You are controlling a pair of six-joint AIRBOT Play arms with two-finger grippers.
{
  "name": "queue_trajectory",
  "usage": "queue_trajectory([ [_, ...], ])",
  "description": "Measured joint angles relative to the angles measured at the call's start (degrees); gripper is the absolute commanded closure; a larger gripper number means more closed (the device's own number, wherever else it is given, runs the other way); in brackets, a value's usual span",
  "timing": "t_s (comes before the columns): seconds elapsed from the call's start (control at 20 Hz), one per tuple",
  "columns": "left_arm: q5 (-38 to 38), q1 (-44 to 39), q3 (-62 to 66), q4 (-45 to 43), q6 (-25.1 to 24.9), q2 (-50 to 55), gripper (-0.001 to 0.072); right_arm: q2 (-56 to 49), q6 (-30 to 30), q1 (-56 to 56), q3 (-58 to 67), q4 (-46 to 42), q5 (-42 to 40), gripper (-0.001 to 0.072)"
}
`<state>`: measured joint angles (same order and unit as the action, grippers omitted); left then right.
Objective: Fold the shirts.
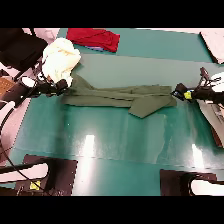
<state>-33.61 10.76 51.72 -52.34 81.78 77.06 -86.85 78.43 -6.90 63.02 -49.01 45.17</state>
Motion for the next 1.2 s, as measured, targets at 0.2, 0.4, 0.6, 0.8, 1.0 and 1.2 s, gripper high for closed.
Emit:
queue_trajectory([
  [0.2, 2.3, 0.1, 2.4, 3.7, -4.0, 2.6, 0.0008, 1.0, -1.5, -0.9, 0.1, -0.1, -0.9, 0.0361],
  [0.4, -2.0, 0.4, 8.4, 5.9, -6.6, 1.9, 0.0008, 6.0, -2.6, -7.3, 0.0, 0.1, 3.7, 0.0096],
  [0.6, -7.0, -2.2, 13.5, 9.4, -8.5, -0.1, 0.0008, 7.8, -8.3, -15.2, -3.3, 8.1, 11.5, -0.0006],
  [0.8, -8.5, -8.2, 15.1, 10.9, -9.3, -0.7, 0.0009, 3.5, -17.8, -18.6, -7.4, 21.0, 20.4, -0.0008],
  [1.0, -8.2, -11.2, 15.6, 11.8, -9.5, -0.8, 0.0009, -3.0, -21.8, -18.0, -8.7, 25.6, 26.2, -0.0008],
  [1.2, -8.1, -12.2, 15.9, 12.4, -9.4, -0.9, 0.0009, -6.4, -22.2, -15.0, -9.0, 25.9, 25.7, -0.0008],
])
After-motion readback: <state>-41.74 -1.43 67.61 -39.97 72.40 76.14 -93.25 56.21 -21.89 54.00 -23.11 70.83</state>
